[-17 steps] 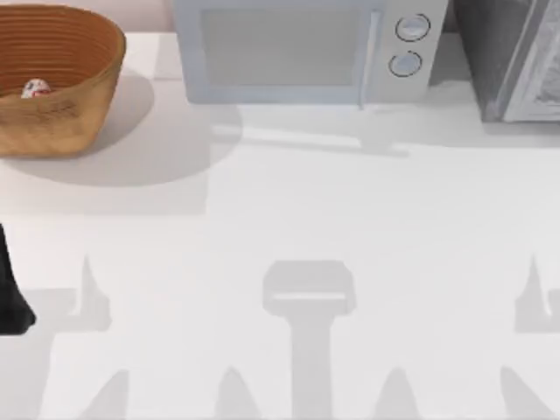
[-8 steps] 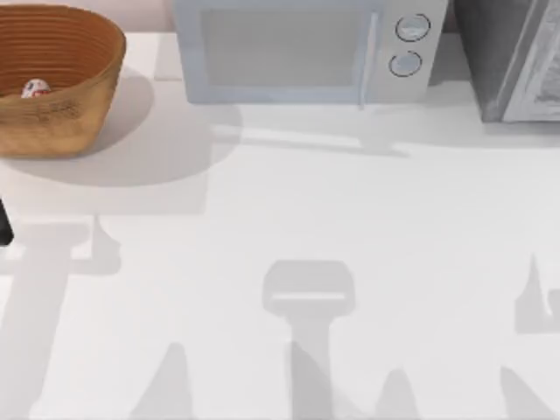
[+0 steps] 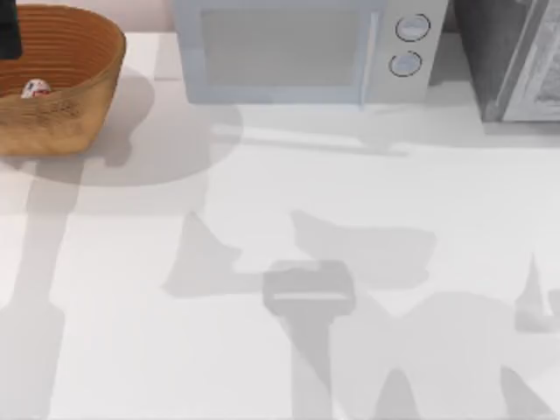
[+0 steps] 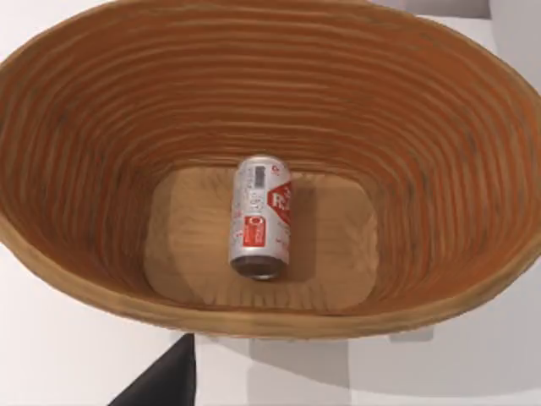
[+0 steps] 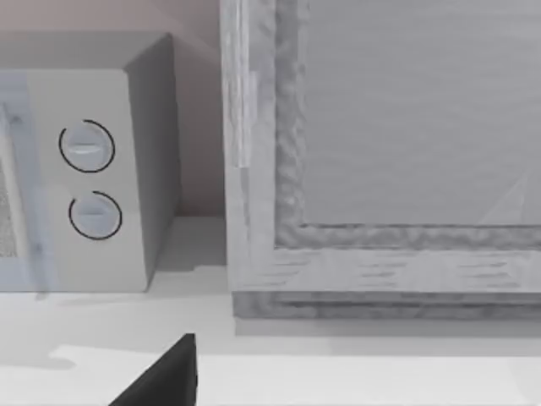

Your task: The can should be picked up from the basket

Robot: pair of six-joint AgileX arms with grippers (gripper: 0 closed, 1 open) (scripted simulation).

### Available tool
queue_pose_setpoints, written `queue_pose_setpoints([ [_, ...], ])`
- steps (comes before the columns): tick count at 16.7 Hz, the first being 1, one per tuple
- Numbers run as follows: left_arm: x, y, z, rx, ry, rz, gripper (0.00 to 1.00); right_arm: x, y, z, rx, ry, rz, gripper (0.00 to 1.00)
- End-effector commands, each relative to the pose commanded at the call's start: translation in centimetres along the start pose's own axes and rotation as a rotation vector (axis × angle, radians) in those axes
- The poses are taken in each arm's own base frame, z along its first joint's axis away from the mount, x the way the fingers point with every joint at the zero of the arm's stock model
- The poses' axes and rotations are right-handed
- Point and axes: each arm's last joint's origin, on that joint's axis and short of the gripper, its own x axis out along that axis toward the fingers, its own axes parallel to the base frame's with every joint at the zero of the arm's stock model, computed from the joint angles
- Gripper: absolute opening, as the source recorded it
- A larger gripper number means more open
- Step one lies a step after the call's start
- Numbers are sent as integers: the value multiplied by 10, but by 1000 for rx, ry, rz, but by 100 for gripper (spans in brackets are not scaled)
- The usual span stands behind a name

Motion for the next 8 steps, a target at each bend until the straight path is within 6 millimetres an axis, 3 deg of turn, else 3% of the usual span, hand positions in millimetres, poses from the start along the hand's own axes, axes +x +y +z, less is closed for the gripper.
queue_pose_setpoints([
  [4, 77, 9, 44, -13, 202, 5, 100, 0, 0, 0, 0, 0, 0, 100],
  [8, 148, 21, 57, -18, 378, 6, 100, 0, 0, 0, 0, 0, 0, 100],
])
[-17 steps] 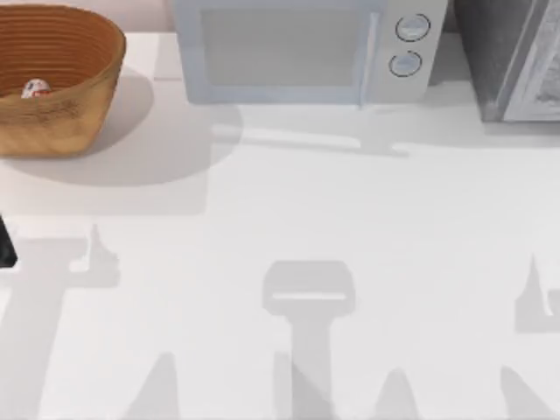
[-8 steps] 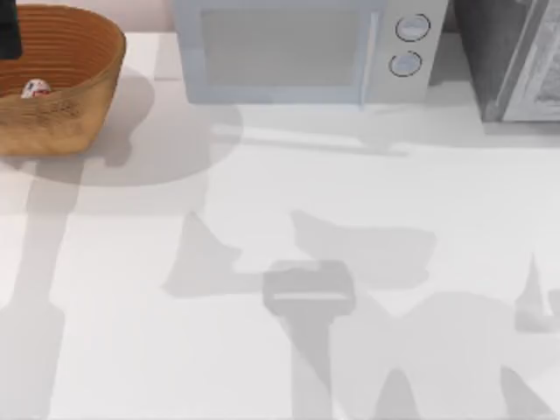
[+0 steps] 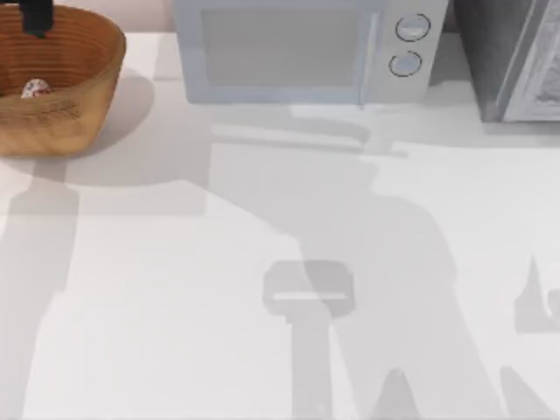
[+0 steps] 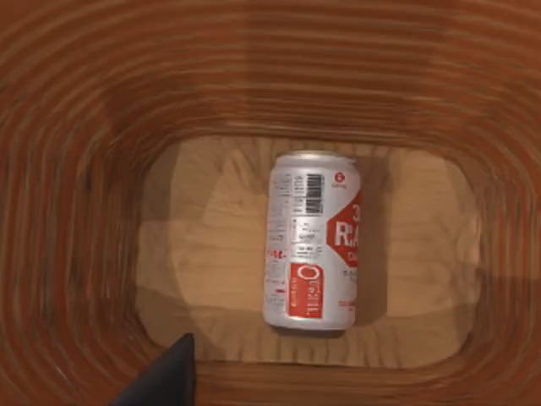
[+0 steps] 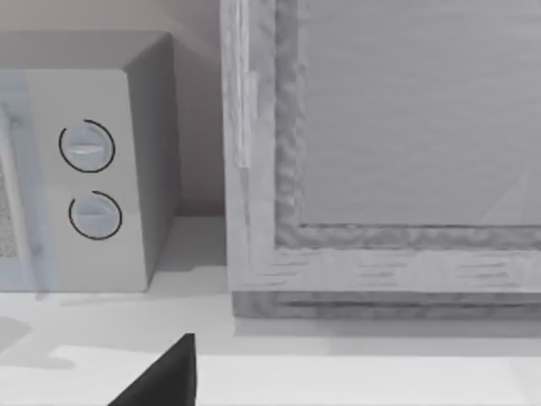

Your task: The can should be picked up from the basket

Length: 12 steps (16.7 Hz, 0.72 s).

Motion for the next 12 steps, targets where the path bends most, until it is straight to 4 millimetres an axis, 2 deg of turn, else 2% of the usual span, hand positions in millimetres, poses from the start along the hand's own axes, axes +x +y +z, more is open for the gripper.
queue_pose_setpoints([
  [5, 59, 14, 16, 8, 163, -5, 100, 0, 0, 0, 0, 0, 0, 100],
  [8, 80, 18, 17, 22, 225, -15, 100, 0, 0, 0, 0, 0, 0, 100],
  [12, 97, 19, 16, 45, 282, -33, 100, 0, 0, 0, 0, 0, 0, 100],
])
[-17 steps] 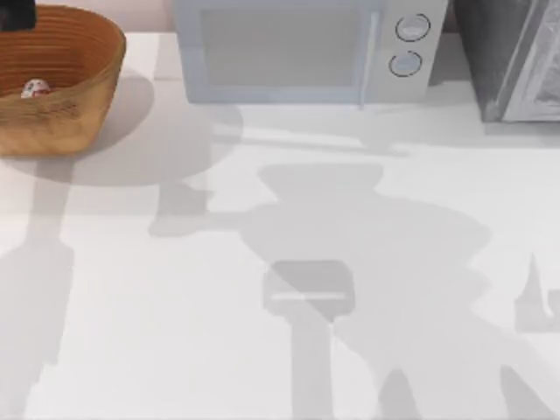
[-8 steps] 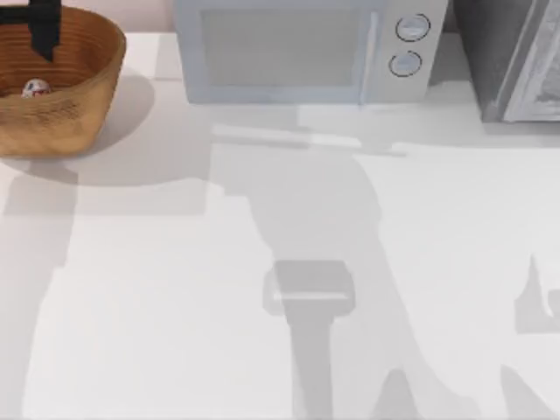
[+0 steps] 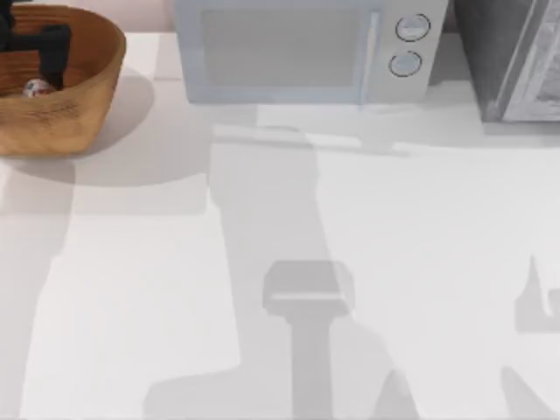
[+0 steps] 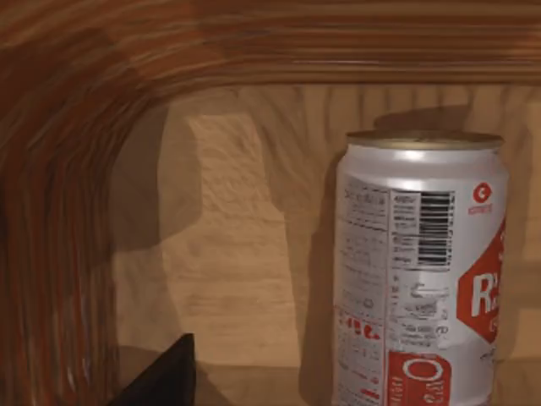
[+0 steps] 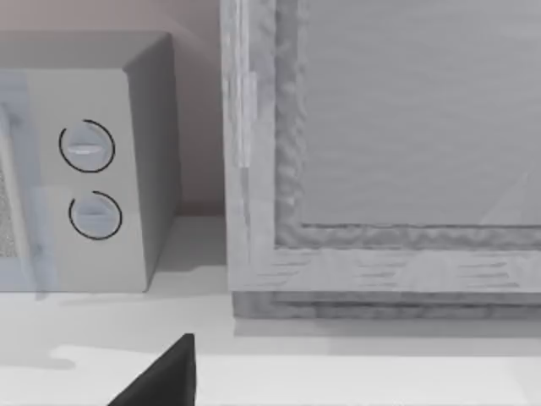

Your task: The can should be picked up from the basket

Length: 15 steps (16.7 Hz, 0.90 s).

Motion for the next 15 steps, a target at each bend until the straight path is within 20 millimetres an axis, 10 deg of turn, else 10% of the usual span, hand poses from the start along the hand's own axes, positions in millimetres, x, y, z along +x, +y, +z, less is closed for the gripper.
queue_pose_setpoints([
  [8, 4, -2, 0, 7, 9, -3, 100, 0, 0, 0, 0, 0, 0, 100],
  [15, 60, 0, 0, 5, 7, -3, 100, 0, 0, 0, 0, 0, 0, 100],
])
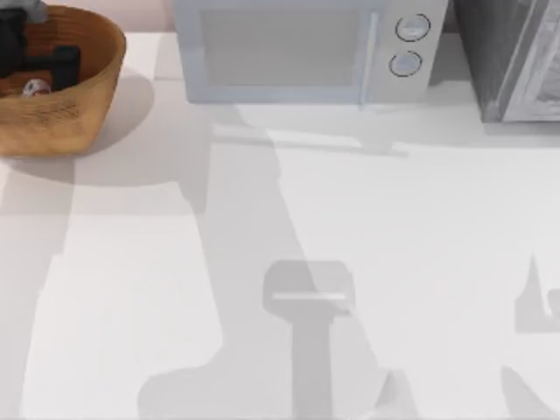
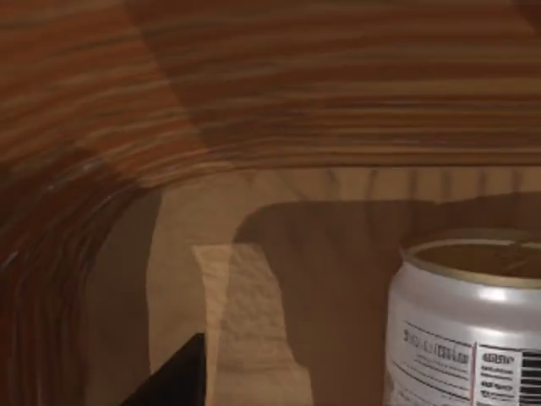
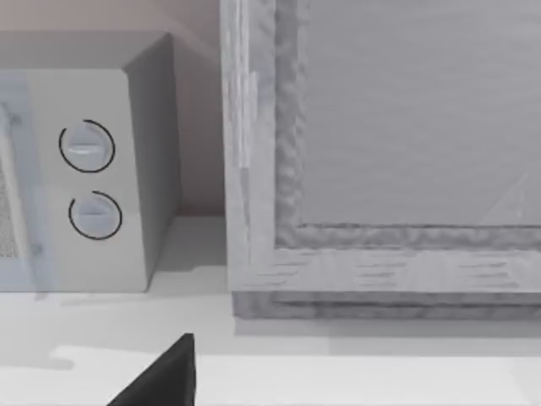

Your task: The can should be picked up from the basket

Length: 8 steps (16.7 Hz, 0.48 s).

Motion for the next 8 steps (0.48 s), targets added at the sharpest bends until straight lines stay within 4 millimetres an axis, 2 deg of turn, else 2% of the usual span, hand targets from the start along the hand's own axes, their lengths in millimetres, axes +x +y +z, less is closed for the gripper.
queue_pose_setpoints([
  [4, 2, 0, 0, 0, 1, 0, 100, 0, 0, 0, 0, 0, 0, 100],
  [8, 2, 0, 0, 0, 1, 0, 70, 0, 0, 0, 0, 0, 0, 100],
])
